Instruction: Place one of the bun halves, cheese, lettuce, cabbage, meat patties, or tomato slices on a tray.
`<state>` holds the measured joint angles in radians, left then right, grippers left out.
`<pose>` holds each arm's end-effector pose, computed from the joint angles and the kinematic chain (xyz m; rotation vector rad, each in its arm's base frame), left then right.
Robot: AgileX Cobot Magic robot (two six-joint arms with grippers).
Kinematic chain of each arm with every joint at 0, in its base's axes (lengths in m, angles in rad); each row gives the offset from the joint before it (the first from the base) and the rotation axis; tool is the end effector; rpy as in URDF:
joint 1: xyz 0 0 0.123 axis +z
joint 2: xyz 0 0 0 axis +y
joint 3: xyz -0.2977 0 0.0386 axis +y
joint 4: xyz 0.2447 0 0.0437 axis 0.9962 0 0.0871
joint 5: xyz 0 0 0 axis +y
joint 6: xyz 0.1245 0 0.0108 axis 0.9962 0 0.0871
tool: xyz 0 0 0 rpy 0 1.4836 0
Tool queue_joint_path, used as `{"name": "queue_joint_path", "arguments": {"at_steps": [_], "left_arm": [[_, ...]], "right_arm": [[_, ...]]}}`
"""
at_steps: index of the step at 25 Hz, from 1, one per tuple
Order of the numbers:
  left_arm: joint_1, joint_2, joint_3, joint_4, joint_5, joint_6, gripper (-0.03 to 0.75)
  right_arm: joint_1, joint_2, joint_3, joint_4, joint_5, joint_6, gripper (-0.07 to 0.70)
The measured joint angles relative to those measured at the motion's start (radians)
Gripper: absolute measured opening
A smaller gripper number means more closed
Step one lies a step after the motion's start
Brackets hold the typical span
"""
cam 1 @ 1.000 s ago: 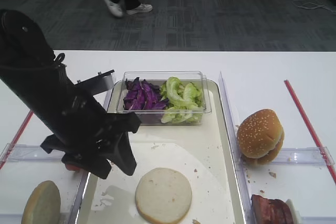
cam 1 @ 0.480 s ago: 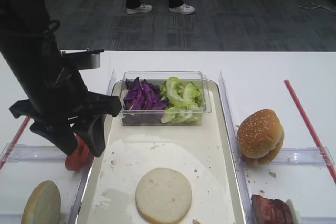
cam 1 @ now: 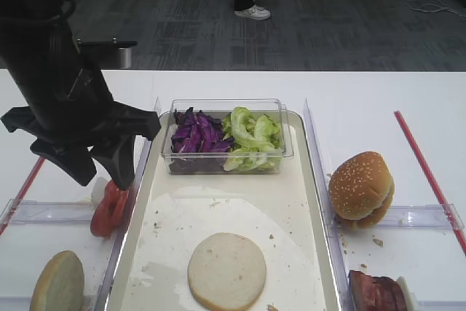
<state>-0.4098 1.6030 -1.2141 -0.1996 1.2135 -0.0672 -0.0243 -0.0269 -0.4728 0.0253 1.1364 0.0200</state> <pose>0.2647 -0.1403 0.2444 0.4316 3.0872 -0.3074 0.0018 0.0028 0.2439 0.0446 2.1197 0.0281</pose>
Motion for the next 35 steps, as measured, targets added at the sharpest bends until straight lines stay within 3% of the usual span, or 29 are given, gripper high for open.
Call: {"name": "queue_joint_path", "arguments": {"at_steps": [12, 28, 35], "left_arm": [[0.022, -0.054, 0.0, 0.224, 0.004, -0.025, 0.364], [0.343, -0.09, 0.0, 0.252, 0.008, 0.084, 0.364], [0.387, -0.09, 0.0, 0.242, 0.01, 0.102, 0.364]], "right_arm": [[0.0, 0.0, 0.0, 0.0, 0.0, 0.0, 0.692], [0.0, 0.0, 0.0, 0.0, 0.0, 0.0, 0.692], [0.0, 0.0, 0.0, 0.0, 0.0, 0.0, 0.692]]}}
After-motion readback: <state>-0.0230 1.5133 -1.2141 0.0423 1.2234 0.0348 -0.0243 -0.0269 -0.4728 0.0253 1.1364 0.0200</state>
